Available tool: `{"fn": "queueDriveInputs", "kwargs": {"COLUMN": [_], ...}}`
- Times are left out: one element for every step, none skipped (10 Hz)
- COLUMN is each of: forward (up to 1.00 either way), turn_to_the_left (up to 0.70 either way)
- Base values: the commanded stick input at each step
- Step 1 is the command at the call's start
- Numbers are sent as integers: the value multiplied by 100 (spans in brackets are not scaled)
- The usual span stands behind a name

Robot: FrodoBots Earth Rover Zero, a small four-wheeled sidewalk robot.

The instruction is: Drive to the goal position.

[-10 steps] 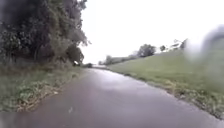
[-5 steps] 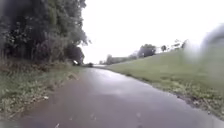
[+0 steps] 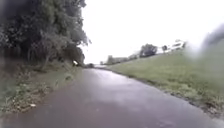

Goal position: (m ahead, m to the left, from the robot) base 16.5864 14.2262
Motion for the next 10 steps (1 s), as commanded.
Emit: {"fn": "queueDriveInputs", "kwargs": {"forward": [70, 70, 70, 70, 70, 70, 70, 70, 70, 70], "turn_to_the_left": [0, 0, 0, 0, 0, 0, 0, 0, 8, 11]}}
